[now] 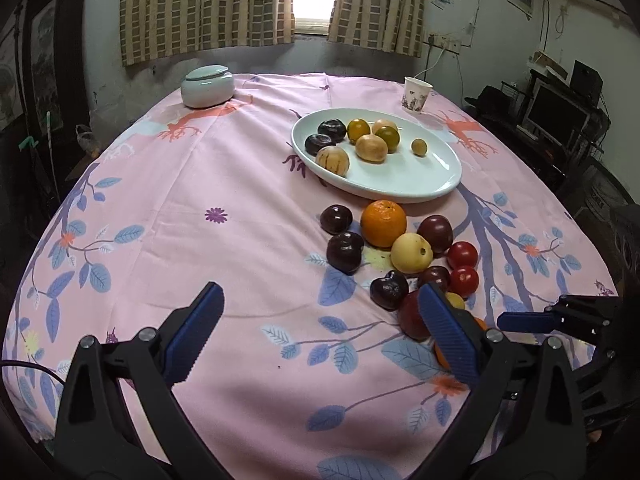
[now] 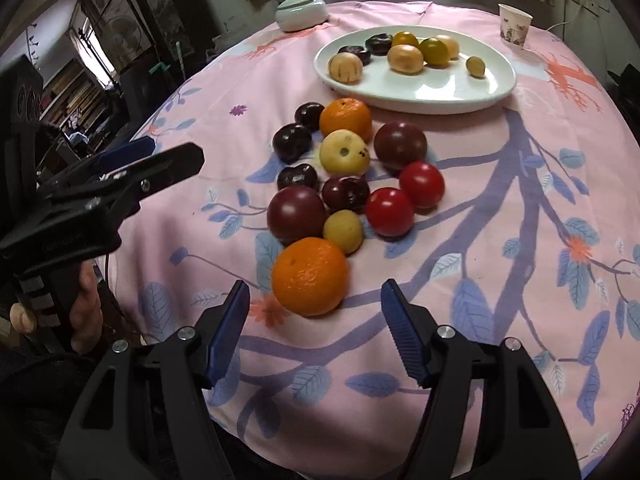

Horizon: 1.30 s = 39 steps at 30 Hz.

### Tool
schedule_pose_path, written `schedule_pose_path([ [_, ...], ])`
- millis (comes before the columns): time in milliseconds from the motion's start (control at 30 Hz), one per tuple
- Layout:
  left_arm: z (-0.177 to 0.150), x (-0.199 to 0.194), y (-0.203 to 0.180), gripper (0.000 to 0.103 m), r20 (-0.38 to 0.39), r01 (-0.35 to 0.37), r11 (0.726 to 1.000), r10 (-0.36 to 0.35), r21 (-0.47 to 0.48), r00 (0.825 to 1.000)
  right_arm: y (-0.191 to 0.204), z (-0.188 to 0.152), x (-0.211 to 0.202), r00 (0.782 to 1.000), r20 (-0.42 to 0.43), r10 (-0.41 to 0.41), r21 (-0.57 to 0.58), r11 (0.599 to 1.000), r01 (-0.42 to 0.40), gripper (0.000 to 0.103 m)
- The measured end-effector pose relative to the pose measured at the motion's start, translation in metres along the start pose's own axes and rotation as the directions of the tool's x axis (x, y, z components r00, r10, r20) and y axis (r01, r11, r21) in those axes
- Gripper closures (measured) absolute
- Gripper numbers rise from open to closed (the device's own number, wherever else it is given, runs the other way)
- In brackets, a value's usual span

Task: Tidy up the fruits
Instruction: 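Move both open tools back over the fruit pile, then grasp a dark red plum with the left tool while the right tool grasps an orange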

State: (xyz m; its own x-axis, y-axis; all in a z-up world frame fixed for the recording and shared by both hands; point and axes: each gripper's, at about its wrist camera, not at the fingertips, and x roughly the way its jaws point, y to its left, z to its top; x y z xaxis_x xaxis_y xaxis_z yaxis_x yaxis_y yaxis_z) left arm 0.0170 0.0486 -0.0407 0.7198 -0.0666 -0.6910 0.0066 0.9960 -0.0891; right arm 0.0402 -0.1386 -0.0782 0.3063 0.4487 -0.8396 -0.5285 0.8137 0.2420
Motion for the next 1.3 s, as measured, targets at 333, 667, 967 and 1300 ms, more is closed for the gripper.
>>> schedule_pose_path([
  [333, -0.005, 0.005, 0.010, 0.004, -0.041, -0.003, 1.000, 0.002, -0.027, 0.999, 0.006, 0.001, 0.006, 1.000, -0.016, -0.009, -0.008, 1.000, 0.009, 0.034],
  [667, -0.009, 0.007, 0.014, 0.004, -0.058, 0.021, 1.000, -0.022, -0.023, 0.998, 0.013, 0.006, 0.020, 0.997, 0.001, -0.078, -0.056, 0.995, 0.078, 0.059],
  [967, -0.012, 0.015, -0.009, 0.004, -0.106, 0.101, 0.994, -0.097, 0.031, 0.990, -0.044, -0.002, -0.026, 0.963, 0.099, -0.252, 0.132, 0.962, 0.239, 0.059],
  [1300, -0.025, 0.061, -0.048, 0.004, -0.261, 0.061, 0.995, -0.039, 0.078, 0.964, -0.081, -0.032, -0.031, 0.981, 0.086, -0.175, 0.222, 0.963, 0.152, 0.058],
])
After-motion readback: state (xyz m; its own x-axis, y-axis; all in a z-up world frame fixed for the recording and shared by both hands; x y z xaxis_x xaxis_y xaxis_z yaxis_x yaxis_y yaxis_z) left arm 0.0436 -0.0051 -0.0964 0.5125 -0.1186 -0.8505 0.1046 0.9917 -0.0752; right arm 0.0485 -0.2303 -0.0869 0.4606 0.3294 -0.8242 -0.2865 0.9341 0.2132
